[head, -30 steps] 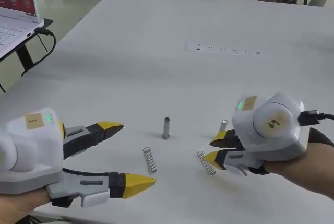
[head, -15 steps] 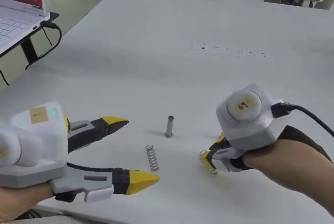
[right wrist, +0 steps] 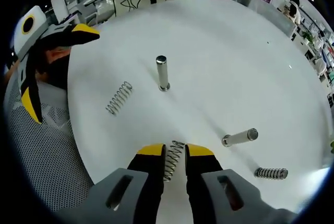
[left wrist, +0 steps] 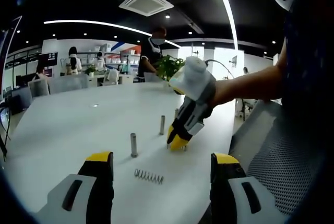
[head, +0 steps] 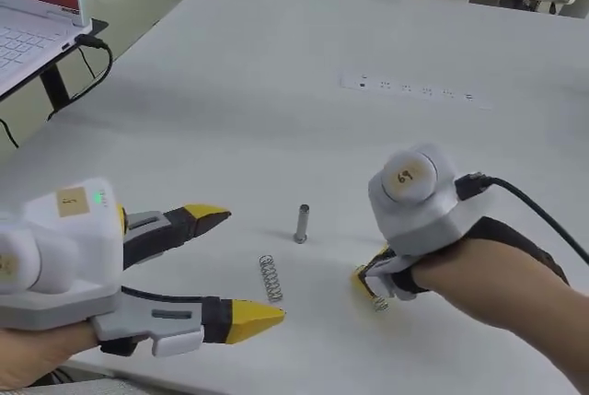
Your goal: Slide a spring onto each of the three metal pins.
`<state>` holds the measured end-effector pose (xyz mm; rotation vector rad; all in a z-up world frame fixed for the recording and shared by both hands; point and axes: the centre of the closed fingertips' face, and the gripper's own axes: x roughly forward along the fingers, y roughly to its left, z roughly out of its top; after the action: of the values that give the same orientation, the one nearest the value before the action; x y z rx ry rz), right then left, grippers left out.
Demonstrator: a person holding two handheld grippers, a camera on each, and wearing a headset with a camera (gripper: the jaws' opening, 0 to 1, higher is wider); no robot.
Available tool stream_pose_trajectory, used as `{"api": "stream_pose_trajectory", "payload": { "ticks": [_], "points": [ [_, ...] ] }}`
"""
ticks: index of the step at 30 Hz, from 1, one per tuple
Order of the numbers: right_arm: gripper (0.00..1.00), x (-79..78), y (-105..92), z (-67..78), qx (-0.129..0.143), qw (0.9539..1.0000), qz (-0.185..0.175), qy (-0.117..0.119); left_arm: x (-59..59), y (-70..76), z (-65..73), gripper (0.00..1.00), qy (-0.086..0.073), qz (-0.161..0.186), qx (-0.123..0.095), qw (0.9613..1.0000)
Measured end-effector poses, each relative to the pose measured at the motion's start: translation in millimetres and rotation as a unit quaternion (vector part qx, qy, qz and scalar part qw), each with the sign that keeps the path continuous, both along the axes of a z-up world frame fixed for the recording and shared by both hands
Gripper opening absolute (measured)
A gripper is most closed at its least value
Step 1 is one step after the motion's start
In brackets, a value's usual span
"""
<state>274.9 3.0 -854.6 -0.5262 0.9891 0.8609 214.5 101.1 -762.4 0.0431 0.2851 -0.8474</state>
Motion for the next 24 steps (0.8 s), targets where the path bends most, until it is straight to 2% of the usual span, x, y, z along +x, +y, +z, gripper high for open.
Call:
{"api": "stream_pose_trajectory", "payload": {
  "ticks": [6, 10, 20, 24],
  "points": [
    [0.12, -0.7, -2.8, -3.8, -0.020, 0.9997, -0.007, 0.009, 0.1, 0.0, 0.8, 0.72, -0.001, 0.001, -0.002, 1.0000],
    [0.10, -0.8, -4.1, -4.1, -0.022, 0.9996, -0.012, 0.013, 0.2, -0.5, 1.0, 0.72, -0.001, 0.000, -0.003, 1.0000],
    [0.09, -1.3, -6.2, -3.9, -0.035, 0.9994, 0.008, 0.001, 0.3, -1.3, 1.0, 0.72, -0.001, -0.001, -0.001, 1.0000],
    [0.09, -0.1, -8.8, 0.3, -0.029, 0.9995, 0.008, -0.006, 0.1, -1.5, 0.9, 0.71, 0.000, -0.002, 0.000, 1.0000]
  ]
}}
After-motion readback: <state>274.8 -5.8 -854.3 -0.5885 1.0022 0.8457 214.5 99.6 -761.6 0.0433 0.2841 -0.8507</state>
